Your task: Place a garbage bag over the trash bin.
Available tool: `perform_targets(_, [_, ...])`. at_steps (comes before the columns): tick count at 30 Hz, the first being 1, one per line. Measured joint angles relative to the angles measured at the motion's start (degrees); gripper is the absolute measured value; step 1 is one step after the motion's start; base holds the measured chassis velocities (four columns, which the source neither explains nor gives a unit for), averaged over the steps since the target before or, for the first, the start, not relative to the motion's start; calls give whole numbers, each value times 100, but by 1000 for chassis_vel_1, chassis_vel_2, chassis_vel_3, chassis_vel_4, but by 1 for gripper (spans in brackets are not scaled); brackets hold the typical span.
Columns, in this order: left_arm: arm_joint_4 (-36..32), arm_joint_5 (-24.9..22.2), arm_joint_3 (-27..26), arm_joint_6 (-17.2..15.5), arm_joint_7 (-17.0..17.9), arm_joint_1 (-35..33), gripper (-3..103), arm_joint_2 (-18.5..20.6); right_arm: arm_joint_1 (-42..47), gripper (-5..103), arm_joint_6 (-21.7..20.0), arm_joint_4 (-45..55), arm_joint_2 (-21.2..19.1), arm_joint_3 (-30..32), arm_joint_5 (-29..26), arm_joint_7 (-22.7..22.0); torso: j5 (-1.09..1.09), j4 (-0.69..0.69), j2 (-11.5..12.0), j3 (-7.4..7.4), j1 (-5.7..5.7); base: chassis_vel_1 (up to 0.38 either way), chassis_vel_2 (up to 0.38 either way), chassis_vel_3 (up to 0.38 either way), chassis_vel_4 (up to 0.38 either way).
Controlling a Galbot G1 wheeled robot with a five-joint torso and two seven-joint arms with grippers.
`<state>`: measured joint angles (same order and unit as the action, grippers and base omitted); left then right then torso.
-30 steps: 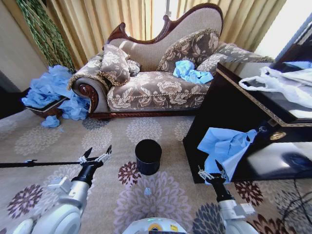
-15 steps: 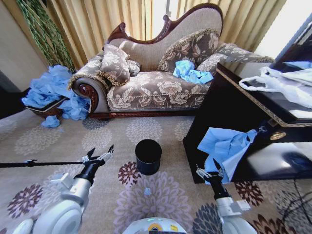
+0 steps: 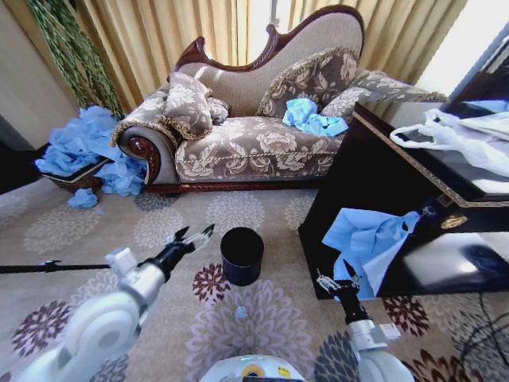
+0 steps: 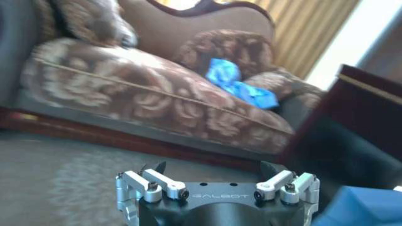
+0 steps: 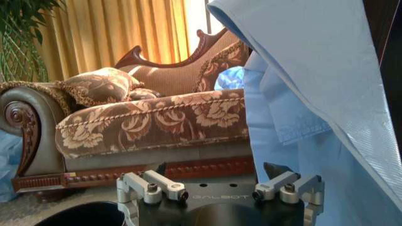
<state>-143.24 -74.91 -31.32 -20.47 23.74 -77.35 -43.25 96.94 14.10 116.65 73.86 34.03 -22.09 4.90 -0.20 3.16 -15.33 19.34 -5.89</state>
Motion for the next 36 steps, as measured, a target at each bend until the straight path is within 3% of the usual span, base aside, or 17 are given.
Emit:
perform_targets(4, [355, -415, 996, 7, 175, 1184, 100, 237, -39, 100, -12, -68, -14, -20, 13, -11, -1, -2, 0, 0, 0, 0, 0, 0, 0])
perform_targets(6, [470, -539, 1249, 10, 179, 1490, 100, 239, -43, 100, -13, -96, -15, -30, 24, -14, 0, 1, 0, 0, 0, 0, 0, 0, 0])
perform_targets(9, [964, -1085, 2339, 39, 170, 2472, 100, 62, -44, 100, -14, -183, -2, -62, 89, -26, 0, 0, 1, 0, 0, 0, 0, 0, 0])
perform_targets(12, [1219, -1389, 2806, 83, 128, 2869, 100, -81, -45, 100, -14, -216, -1, -65, 98, -30, -1, 0, 0, 0, 0, 0, 0, 0, 0])
perform_targets(15, [1770, -2096, 3532, 162, -114, 3605, 100, -455, -49, 100, -15, -294, -16, -63, 104, -41, 0, 0, 1, 0, 0, 0, 0, 0, 0])
perform_targets(20, [2311, -2491, 4023, 212, -360, 4204, 100, -854, -101, 100, -13, -381, -39, -61, 99, -42, 0, 0, 1, 0, 0, 0, 0, 0, 0])
perform_targets(21, [2667, -2756, 4418, 273, -432, 4682, 100, -1263, -169, 100, -13, -431, -96, -50, 44, -32, 2, 0, 1, 0, 0, 0, 0, 0, 0])
perform_targets(24, [2824, -2988, 4693, 313, -414, 4982, 100, -1595, -208, 100, -13, -451, -109, -30, -11, -19, 1, -1, 1, 0, 0, 0, 0, 0, 0])
perform_targets(27, [3099, -3368, 5129, 392, -410, 5454, 100, -2234, -220, 100, -8, -481, -98, -15, -55, 16, 1, 2, 1, 0, 0, 0, 0, 0, 0])
perform_targets(32, [3308, -3891, 5371, 432, -373, 5747, 100, -2752, -205, 100, 0, -514, -94, -9, -64, 44, 2, 1, 1, 0, 0, 0, 0, 0, 0])
perform_targets(36, [3349, -4174, 5438, 428, -331, 5716, 100, -2862, -213, 100, -1, -543, -85, -7, -84, 60, 1, -1, 1, -1, 0, 0, 0, 0, 0])
